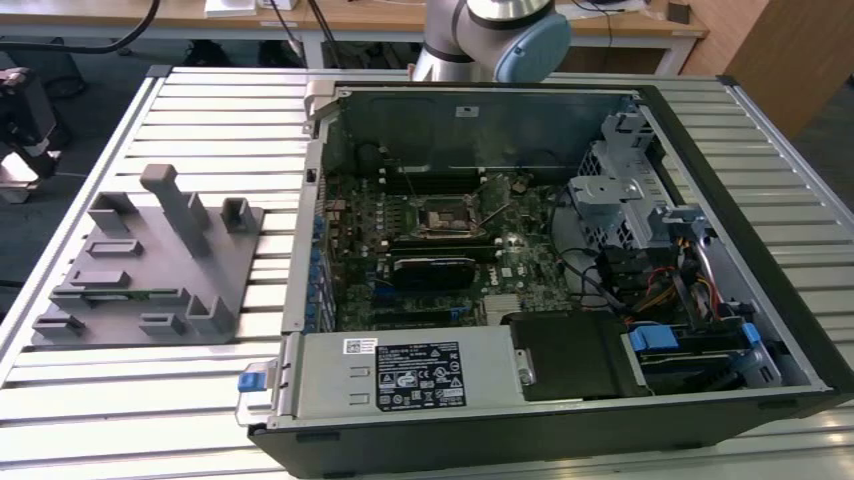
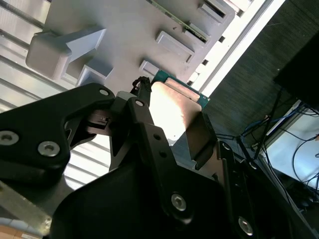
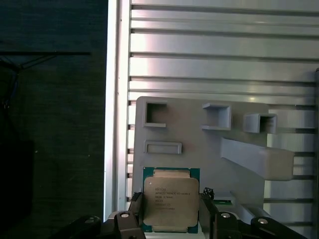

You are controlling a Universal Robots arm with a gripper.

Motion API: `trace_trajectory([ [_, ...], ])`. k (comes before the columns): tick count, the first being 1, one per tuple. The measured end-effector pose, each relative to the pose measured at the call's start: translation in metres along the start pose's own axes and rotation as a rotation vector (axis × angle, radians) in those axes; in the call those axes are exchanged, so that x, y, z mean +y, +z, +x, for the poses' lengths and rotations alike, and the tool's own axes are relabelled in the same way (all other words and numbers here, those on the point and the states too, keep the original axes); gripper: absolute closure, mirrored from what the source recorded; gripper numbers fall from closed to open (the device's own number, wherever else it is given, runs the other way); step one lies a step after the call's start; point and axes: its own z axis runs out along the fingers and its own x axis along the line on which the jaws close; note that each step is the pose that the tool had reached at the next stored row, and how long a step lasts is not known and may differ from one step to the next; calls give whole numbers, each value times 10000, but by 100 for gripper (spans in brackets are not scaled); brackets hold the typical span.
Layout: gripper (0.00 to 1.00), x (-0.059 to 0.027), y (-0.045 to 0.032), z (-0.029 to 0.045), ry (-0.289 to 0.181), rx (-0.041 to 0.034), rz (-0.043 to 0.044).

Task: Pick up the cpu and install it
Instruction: 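Pick up the cpu and move it towards the insertion slot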

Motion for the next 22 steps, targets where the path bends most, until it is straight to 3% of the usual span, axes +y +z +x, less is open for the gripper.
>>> trace_trajectory([
  [22, 47, 7, -204, -6, 0, -4, -1],
])
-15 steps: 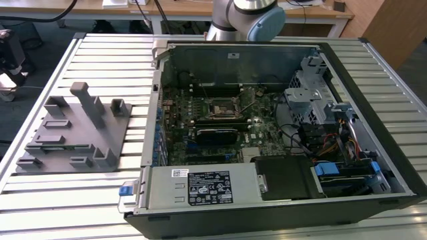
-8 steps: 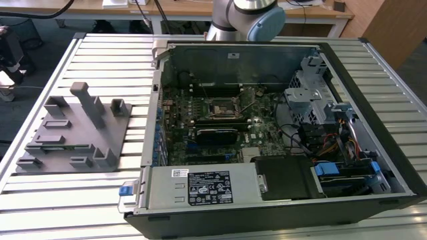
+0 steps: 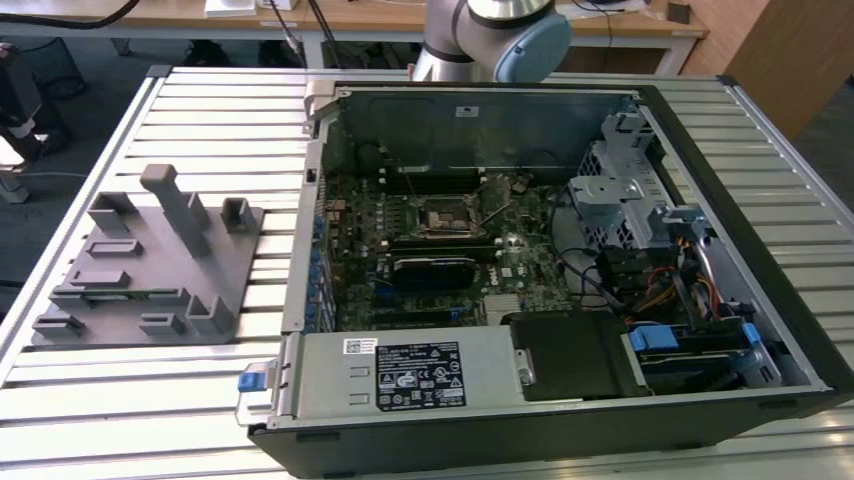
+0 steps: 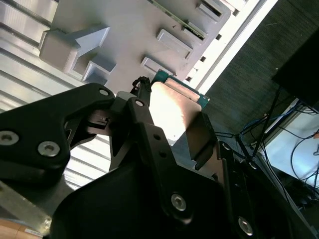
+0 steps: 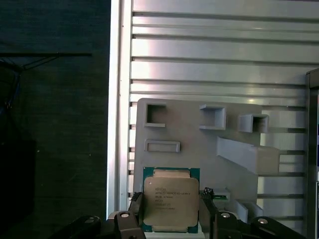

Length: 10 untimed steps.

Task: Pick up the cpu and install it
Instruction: 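Pick up the cpu and move it towards the insertion slot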

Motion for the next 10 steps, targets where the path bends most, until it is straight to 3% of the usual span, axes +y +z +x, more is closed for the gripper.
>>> trace_trajectory([
  [10, 47, 2, -98, -3, 0, -3, 0],
])
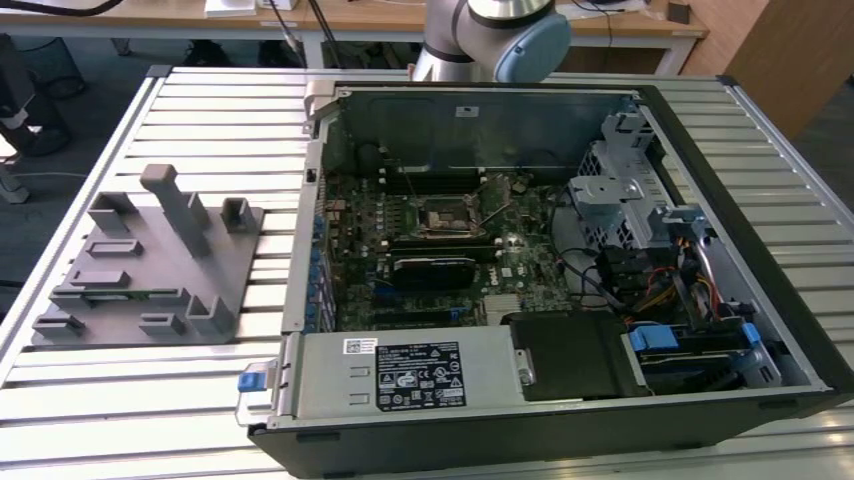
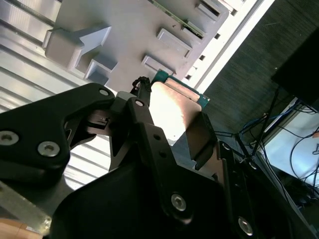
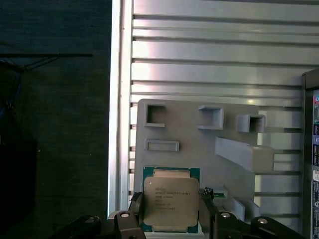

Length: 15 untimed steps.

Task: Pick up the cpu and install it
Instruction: 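Pick up the cpu and move it towards the insertion slot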

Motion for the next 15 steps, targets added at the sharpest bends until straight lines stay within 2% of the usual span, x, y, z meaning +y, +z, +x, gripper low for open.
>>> trace_trajectory([
  [8, 47, 5, -110, -3, 0, -6, 0],
  [15, 47, 14, -235, -7, 0, -6, 1],
])
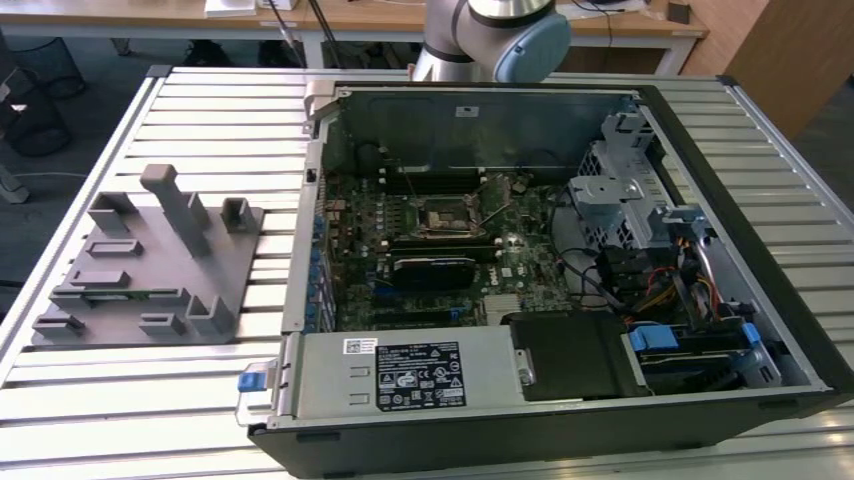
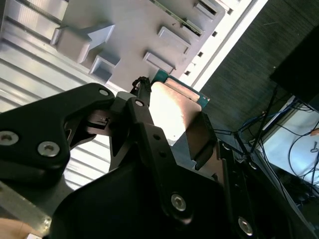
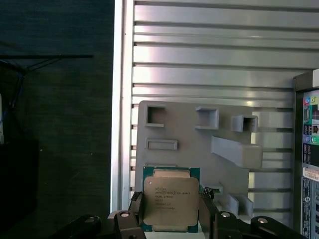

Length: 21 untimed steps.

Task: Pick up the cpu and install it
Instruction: 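Pick up the cpu and move it towards the insertion slot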

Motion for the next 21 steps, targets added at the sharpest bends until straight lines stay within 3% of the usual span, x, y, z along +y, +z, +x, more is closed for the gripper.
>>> trace_trajectory([
  [7, 47, 2, -114, -2, 0, -2, -1],
  [21, 47, 2, -116, -37, -1, -1, -1],
])
